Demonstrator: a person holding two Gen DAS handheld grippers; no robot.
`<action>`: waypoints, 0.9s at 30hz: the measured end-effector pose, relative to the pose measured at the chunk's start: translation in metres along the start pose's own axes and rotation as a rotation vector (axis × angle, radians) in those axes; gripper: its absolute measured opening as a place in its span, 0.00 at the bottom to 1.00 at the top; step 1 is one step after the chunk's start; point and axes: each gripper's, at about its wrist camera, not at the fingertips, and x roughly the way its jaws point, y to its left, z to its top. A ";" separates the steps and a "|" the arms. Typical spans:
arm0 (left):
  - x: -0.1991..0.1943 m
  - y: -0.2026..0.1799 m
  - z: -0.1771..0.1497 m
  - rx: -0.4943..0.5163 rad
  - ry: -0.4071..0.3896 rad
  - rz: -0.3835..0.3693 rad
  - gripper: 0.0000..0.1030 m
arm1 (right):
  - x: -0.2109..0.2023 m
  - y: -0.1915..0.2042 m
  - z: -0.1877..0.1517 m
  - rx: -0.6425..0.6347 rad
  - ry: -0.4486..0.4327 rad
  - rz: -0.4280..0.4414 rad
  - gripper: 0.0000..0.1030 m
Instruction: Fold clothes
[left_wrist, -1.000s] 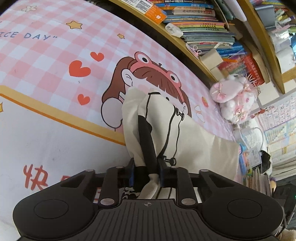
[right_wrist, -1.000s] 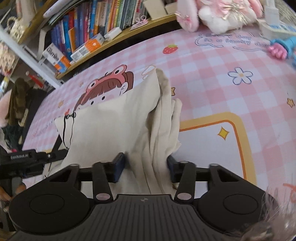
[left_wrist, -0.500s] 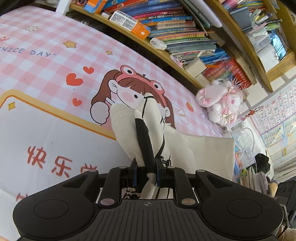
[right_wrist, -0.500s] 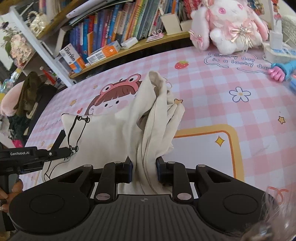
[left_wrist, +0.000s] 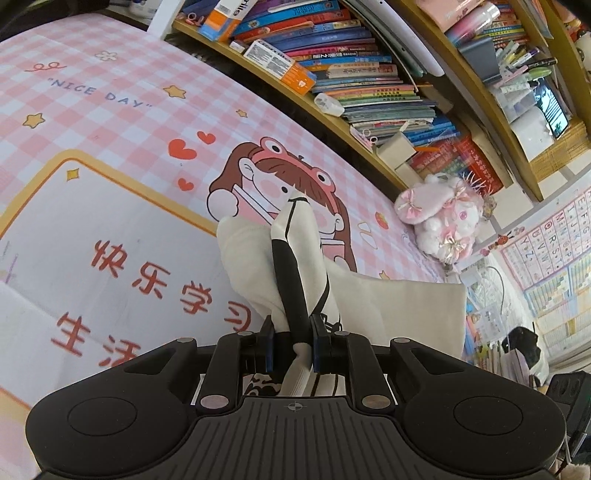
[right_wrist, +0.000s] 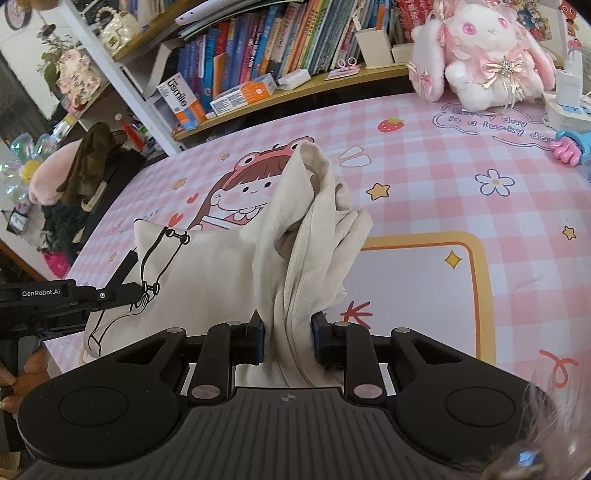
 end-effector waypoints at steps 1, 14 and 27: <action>-0.001 0.000 -0.002 -0.002 -0.002 0.001 0.16 | -0.001 0.000 -0.001 -0.003 -0.001 0.001 0.21; -0.005 0.002 -0.002 -0.002 -0.001 -0.008 0.16 | -0.004 0.005 -0.005 -0.005 -0.009 -0.003 0.20; -0.002 0.038 0.043 0.021 0.028 -0.045 0.16 | 0.021 0.039 0.006 0.023 -0.019 -0.042 0.21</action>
